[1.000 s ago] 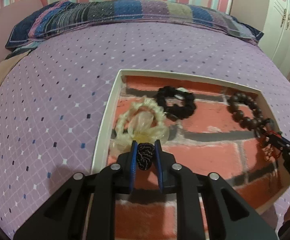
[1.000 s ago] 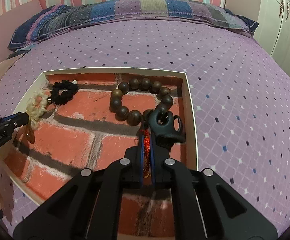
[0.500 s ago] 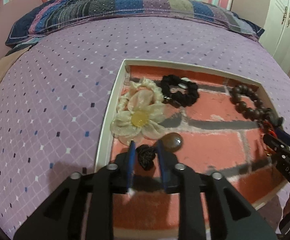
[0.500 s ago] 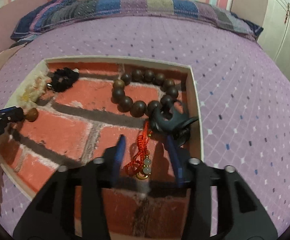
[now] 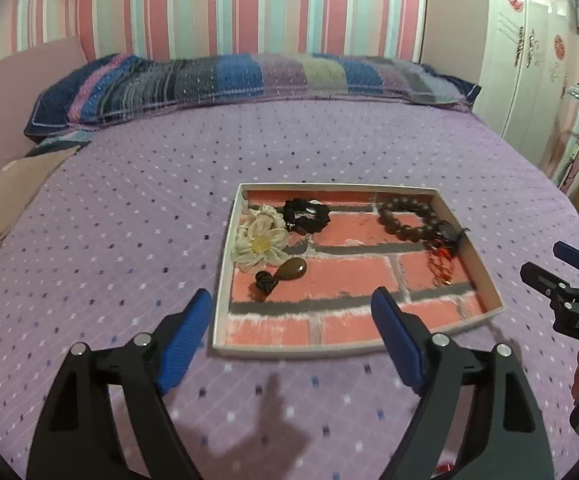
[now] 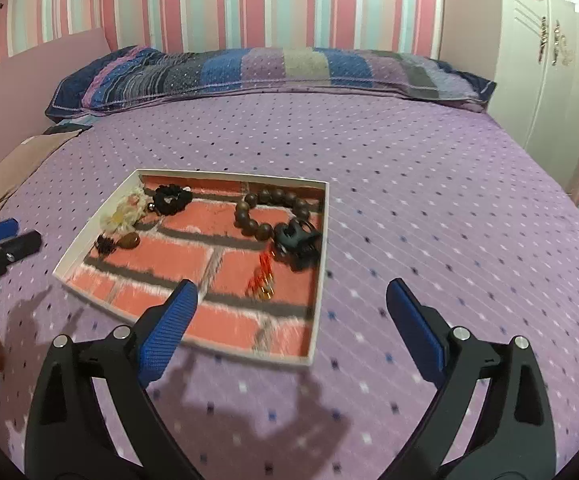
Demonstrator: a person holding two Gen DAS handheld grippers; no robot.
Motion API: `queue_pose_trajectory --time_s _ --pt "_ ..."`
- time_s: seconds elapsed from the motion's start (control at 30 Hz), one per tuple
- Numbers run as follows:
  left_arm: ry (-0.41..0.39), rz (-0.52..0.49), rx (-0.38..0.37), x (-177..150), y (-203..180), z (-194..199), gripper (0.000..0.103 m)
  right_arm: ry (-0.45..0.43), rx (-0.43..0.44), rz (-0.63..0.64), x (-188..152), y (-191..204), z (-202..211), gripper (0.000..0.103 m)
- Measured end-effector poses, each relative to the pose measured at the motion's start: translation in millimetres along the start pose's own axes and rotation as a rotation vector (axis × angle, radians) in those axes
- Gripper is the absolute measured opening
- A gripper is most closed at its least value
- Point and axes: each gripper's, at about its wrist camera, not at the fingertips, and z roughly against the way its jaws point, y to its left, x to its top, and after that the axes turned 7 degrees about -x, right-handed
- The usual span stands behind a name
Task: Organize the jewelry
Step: 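Withdraw both tools from the tray toward the watch and leather bracelet, then grasp the black braided leather bracelet with the left tool while the right tool grasps the white watch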
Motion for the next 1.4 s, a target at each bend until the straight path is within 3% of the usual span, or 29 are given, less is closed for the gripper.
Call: queue_pose_trajectory --time_s 0.23,0.5,0.9,1.4 --pt "-0.032 -0.002 0.017 -36 -1 52 0.084 -0.003 -0.034 -0.068 -46 -21 50 0.094" --pt "-0.002 0.017 0.029 -88 0 72 0.084 -0.001 -0.074 -0.073 -95 -26 83 0.093" --pt "0.035 0.046 0.027 -142 -4 74 0.084 0.055 -0.109 -0.081 -140 -26 88 0.093" --pt "0.11 0.069 0.027 -186 -13 49 0.084 0.127 -0.112 -0.053 -181 -11 72 0.082"
